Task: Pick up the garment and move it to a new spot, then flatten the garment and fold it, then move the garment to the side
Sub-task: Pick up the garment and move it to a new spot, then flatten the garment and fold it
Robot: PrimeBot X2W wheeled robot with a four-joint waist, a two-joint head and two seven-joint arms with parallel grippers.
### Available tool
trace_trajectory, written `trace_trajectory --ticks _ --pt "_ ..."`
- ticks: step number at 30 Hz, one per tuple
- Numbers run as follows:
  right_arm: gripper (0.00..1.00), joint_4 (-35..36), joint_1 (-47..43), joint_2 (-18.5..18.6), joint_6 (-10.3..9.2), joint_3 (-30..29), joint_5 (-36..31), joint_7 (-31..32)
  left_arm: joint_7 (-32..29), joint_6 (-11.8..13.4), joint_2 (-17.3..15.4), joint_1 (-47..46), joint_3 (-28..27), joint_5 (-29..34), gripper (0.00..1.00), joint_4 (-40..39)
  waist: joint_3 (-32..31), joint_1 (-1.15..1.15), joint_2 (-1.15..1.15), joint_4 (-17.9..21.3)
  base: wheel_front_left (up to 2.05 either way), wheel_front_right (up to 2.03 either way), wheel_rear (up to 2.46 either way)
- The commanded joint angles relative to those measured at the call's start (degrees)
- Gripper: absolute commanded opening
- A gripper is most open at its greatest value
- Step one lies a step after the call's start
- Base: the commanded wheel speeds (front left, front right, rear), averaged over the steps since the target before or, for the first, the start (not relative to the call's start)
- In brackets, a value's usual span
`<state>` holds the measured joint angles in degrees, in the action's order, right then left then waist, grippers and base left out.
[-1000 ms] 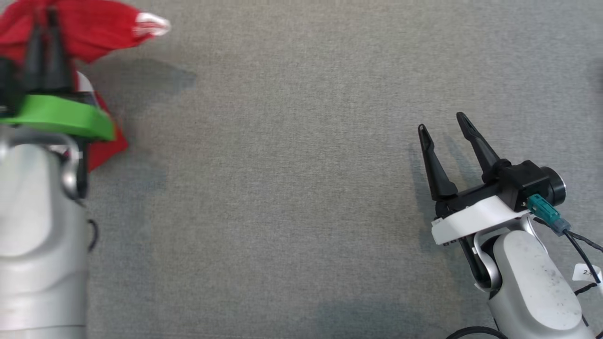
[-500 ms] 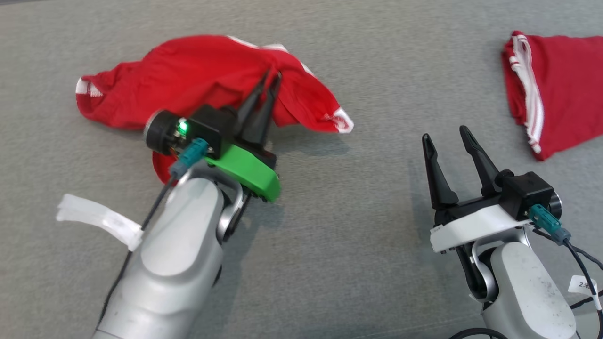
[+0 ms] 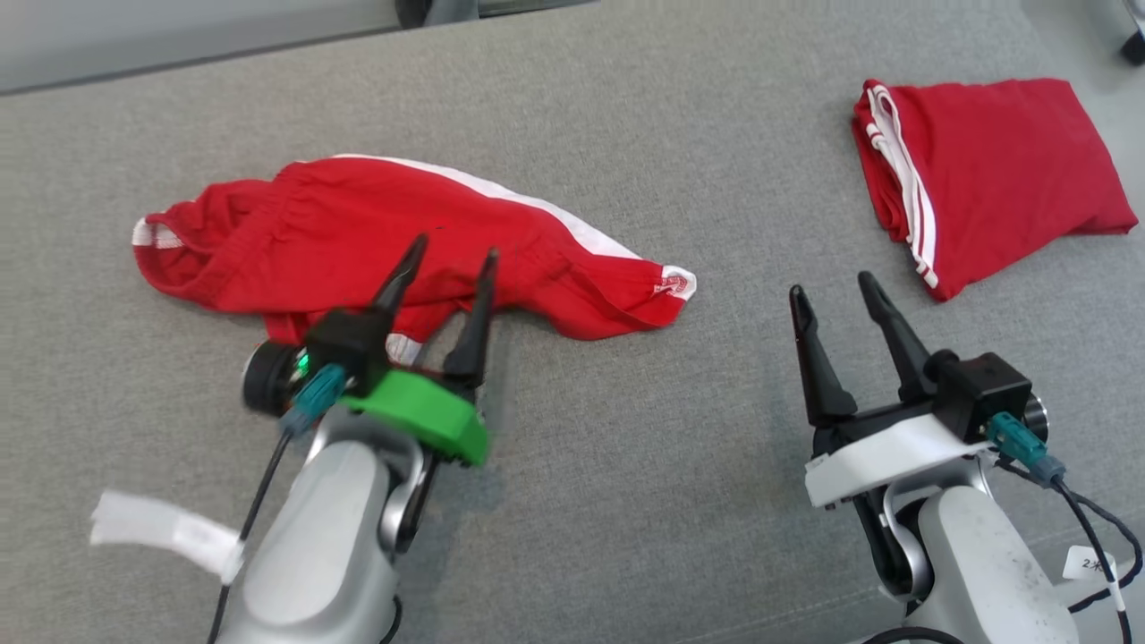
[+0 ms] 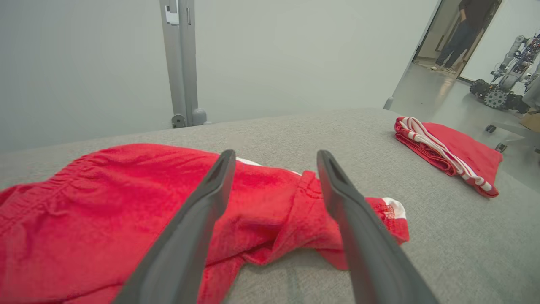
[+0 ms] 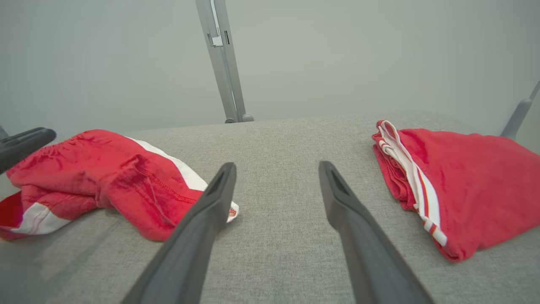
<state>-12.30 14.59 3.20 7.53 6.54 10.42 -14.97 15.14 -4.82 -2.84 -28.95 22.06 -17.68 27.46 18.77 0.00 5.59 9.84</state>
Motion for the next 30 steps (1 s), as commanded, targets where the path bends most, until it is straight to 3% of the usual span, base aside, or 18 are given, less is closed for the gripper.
trace_trajectory --ticks 1,10,18,30 --pt "1.0 -0.11 -1.33 0.07 -0.09 0.3 0.23 -0.12 -0.02 0.72 -0.6 3.36 -2.7 1.61 1.0 -1.91 -3.56 0.0 0.0 -2.03 0.0 0.0 0.0" --pt "1.0 -1.12 -4.26 -0.17 -0.09 0.87 0.39 -0.11 -0.03 1.98 -1.1 17.15 -15.26 7.43 1.0 -9.76 -8.54 0.0 0.0 -4.47 0.0 0.0 0.0" --pt "1.0 -1.82 -6.28 -0.24 -0.09 2.21 0.67 -0.11 -0.03 3.35 -0.52 28.87 -22.75 10.28 1.0 -14.56 -11.21 0.0 0.0 -4.57 0.0 0.0 0.0" --pt "1.0 -2.64 -7.94 -0.28 -0.09 1.72 0.52 -0.11 -0.03 5.6 -0.12 34.71 -25.99 10.44 1.0 -17.44 -12.71 0.0 0.0 -5.04 0.0 0.0 0.0"
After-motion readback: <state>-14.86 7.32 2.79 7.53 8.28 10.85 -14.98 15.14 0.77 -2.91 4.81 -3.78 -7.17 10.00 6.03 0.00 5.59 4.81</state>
